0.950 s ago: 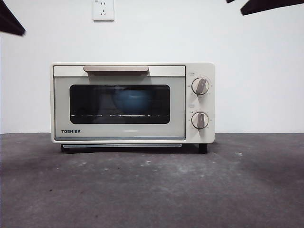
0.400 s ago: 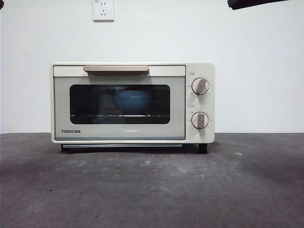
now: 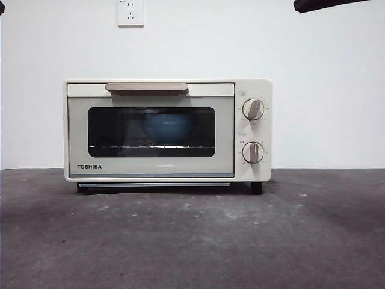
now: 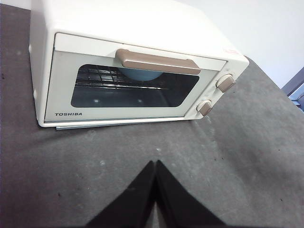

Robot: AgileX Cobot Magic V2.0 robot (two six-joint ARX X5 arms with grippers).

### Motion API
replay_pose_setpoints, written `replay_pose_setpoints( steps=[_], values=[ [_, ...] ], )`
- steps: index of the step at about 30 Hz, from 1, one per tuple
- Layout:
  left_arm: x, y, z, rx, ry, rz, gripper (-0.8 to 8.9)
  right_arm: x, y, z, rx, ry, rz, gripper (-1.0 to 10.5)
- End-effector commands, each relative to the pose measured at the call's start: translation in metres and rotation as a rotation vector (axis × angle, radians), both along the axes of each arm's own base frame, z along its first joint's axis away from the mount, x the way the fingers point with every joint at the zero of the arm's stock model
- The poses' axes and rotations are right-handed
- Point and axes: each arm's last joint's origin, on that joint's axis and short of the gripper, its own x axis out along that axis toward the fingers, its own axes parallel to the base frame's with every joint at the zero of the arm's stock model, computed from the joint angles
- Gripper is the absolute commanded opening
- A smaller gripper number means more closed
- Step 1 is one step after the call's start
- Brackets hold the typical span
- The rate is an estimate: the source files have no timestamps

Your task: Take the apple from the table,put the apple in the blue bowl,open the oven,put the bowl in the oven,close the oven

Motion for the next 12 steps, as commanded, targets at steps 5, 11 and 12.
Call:
replay_pose_setpoints(
  steps=[5, 11, 12],
  values=[
    [0.0005, -0.0002, 0.0054, 0.003, -0.028, 0.0, 0.07, -0.0013, 0.0007, 0.002, 0.006, -0.018, 0.011, 0.0],
    [-0.0034, 0.0005, 0.0073, 0.1, -0.11, -0.028, 0.07, -0.0014, 0.0007, 0.0021, 0.006, -0.019, 0.011, 0.0],
    [-0.0047, 0.0014, 0.0082, 0.133, -0.142, -0.022, 0.07, -0.0014, 0.0007, 0.0021, 0.006, -0.019, 0.011, 0.0]
  ],
)
